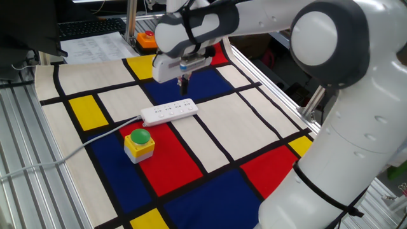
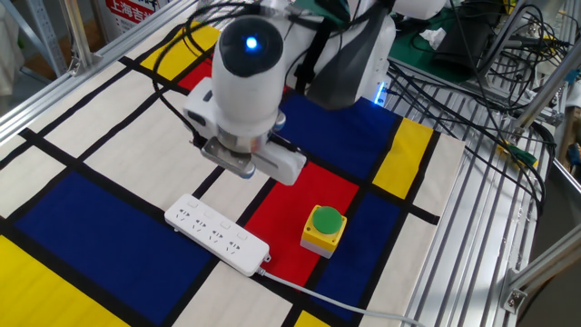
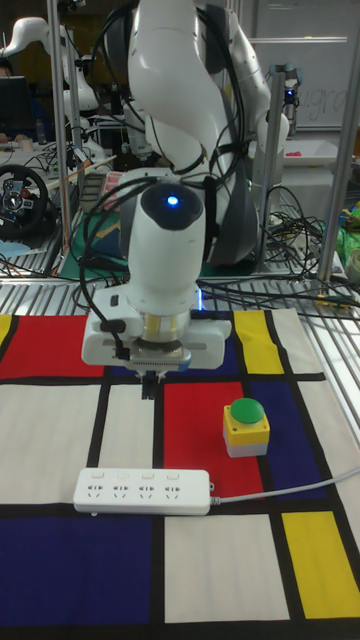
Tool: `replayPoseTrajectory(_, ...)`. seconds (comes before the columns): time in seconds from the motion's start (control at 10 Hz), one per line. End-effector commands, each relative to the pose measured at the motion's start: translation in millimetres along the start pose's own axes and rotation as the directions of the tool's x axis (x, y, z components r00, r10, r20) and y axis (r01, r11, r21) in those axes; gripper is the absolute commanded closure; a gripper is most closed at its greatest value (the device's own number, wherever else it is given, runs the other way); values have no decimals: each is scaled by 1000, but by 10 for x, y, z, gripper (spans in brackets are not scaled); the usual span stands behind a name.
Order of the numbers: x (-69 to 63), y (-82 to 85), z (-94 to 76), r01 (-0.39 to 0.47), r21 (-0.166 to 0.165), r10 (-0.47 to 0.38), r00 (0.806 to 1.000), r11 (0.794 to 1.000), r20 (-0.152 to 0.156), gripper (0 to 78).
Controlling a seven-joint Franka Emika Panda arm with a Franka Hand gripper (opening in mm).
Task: Turn off the power strip by pressing the button
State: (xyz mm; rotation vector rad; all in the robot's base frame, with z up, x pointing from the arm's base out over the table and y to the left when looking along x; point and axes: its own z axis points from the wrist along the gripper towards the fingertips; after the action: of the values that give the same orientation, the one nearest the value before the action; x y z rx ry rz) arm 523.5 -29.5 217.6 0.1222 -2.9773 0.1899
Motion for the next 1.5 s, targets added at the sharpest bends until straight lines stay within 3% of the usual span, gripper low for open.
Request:
replayPoseTrajectory(0.1,48,104,200,-9,-21,9,1000,1000,9,776)
replayPoseTrajectory(0.6,-50,185,477,-20,-28,21,999,999,35,776)
replayPoseTrajectory(1.0,-157,-56,639,24,-31,-23,999,999,42,776)
replayPoseTrajectory(1.3,-207,-48,769,24,-31,-22,998,999,53,776)
replayPoseTrajectory(1.5,-254,-53,771,19,-29,-18,999,999,39,776)
